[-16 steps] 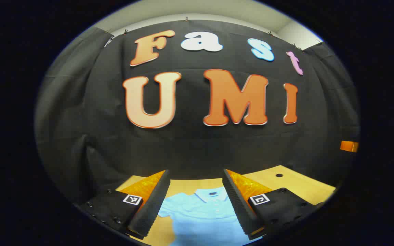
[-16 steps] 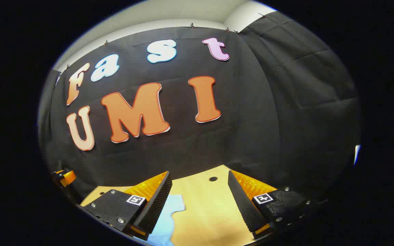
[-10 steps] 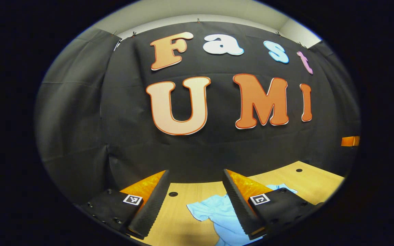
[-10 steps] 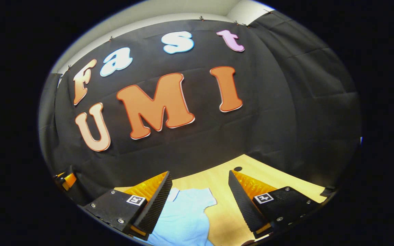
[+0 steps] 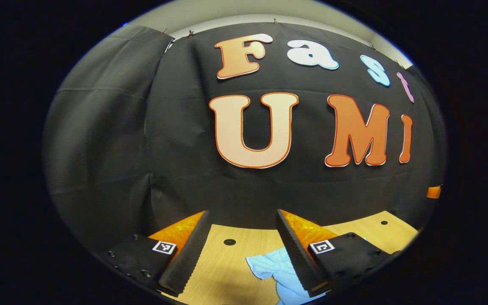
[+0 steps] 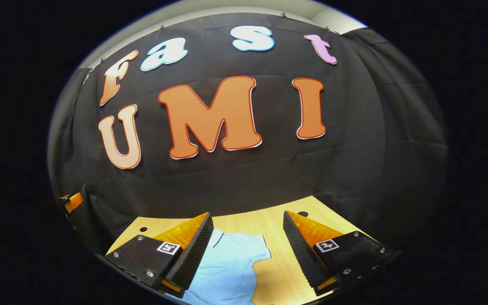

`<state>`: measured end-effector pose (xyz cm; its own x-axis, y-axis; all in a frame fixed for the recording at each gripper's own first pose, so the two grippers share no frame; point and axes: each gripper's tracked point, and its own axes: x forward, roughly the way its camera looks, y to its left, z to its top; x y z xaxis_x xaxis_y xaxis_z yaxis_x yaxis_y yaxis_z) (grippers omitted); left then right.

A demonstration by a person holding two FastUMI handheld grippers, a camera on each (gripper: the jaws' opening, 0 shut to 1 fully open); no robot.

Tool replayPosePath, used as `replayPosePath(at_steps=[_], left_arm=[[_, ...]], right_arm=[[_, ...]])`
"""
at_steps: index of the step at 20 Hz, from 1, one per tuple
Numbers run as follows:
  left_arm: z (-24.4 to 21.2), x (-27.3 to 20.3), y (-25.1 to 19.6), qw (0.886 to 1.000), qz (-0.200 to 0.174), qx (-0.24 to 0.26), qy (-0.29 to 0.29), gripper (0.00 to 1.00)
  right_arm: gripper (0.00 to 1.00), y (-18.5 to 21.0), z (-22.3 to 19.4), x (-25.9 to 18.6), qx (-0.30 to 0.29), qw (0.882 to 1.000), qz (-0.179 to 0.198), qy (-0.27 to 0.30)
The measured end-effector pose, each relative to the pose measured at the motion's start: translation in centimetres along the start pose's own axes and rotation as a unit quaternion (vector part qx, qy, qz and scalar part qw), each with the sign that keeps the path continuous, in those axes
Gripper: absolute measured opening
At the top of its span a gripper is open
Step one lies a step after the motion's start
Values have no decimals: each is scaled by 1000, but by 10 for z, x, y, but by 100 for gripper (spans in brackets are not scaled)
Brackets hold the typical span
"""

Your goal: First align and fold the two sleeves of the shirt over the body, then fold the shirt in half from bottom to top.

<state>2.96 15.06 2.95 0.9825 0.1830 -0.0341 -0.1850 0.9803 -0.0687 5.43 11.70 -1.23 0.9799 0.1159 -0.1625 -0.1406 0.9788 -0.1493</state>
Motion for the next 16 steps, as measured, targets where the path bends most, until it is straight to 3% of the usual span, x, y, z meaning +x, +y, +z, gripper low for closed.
replayPosePath(at_steps=[9,11,16], left_arm=[[-8,26,-10,1000,21,-19,5,98],[-10,38,-9,1000,18,-12,11,99],[-16,68,-11,1000,4,-1,17,98]], right_arm=[[100,-16,-34,40,-1,997,2,72],[100,-25,-44,48,-15,996,-15,89],[100,-25,-85,86,-39,979,4,198]])
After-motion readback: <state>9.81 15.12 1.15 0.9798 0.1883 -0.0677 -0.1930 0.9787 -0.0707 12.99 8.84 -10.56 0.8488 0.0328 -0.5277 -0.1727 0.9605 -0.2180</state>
